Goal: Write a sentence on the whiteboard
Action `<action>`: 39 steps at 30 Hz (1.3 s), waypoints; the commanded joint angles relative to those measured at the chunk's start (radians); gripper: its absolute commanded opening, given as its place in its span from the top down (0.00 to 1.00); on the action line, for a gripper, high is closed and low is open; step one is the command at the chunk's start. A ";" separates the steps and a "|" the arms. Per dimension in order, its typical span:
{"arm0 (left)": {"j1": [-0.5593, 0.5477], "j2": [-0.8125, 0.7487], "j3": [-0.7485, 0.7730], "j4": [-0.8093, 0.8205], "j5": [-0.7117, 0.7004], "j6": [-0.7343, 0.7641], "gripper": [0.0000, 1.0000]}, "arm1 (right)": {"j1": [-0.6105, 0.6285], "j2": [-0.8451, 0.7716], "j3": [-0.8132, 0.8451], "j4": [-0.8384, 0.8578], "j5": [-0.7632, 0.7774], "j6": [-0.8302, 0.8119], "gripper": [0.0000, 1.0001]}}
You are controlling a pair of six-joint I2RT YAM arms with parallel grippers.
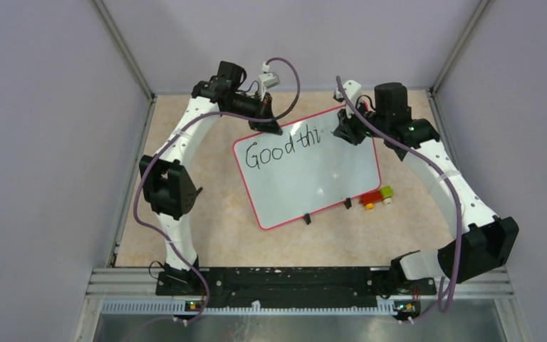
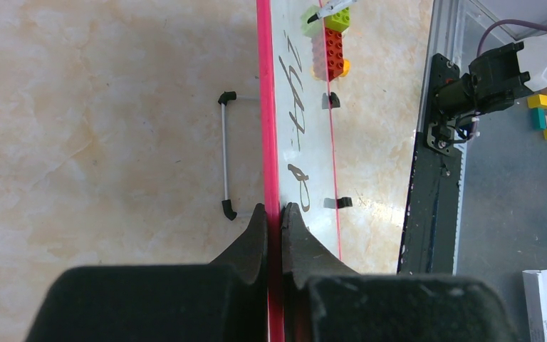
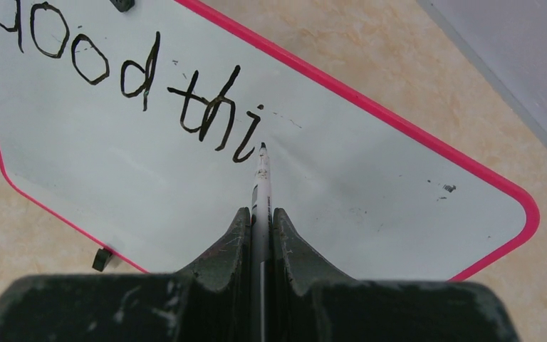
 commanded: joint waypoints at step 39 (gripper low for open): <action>-0.027 0.004 -0.018 -0.013 -0.051 0.100 1.00 | -0.005 -0.006 -0.067 0.086 0.024 0.004 1.00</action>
